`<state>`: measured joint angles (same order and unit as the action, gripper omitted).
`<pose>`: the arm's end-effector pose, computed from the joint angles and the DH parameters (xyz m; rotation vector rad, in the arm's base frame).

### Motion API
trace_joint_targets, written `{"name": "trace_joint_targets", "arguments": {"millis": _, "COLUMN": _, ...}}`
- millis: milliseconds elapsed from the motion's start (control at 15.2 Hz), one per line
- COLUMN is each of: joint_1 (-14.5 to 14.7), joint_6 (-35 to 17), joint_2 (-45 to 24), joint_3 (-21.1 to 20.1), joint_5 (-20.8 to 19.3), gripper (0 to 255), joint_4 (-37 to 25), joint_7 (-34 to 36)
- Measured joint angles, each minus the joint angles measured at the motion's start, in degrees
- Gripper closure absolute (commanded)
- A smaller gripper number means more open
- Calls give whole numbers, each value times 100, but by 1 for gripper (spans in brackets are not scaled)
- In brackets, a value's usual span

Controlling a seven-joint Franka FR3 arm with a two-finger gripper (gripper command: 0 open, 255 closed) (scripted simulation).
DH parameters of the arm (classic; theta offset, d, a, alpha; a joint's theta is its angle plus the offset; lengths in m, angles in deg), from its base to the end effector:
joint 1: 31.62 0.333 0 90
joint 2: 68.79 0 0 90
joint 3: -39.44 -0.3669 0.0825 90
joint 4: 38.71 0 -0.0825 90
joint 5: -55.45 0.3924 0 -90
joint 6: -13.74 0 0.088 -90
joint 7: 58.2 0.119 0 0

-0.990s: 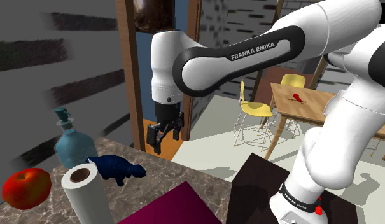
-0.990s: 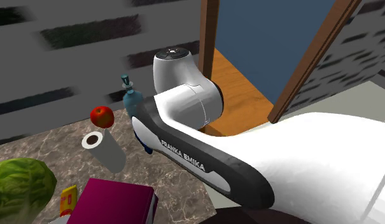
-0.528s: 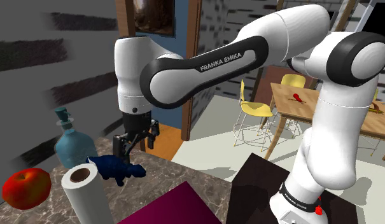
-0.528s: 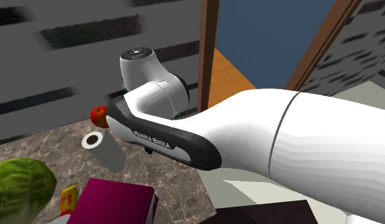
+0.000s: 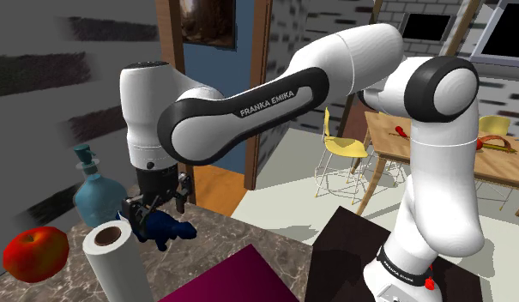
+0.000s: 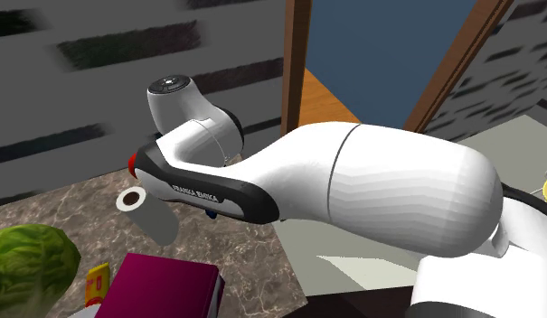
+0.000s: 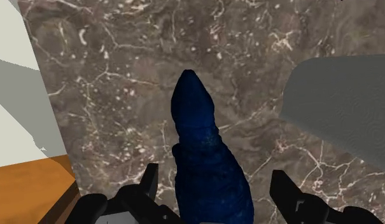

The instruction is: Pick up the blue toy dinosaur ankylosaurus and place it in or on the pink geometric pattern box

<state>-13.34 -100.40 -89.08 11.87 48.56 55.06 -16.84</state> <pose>0.5078 0.4537 0.4678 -3.0722 -0.1481 0.0050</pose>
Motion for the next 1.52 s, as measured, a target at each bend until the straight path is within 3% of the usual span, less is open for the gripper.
{"name": "trace_joint_targets", "arguments": {"millis": 660, "joint_1": 32, "joint_6": -301, "joint_2": -142, "joint_3": 29, "joint_5": -77, "gripper": 0, "joint_4": 170, "joint_7": 50}}
{"name": "trace_joint_targets", "arguments": {"millis": 726, "joint_1": 32, "joint_6": -301, "joint_2": -142, "joint_3": 29, "joint_5": -77, "gripper": 255, "joint_4": 170, "joint_7": 50}}
{"name": "trace_joint_targets", "arguments": {"millis": 1518, "joint_1": 28, "joint_6": -207, "joint_2": -117, "joint_3": 22, "joint_5": -61, "gripper": 255, "joint_4": 98, "joint_7": 37}}
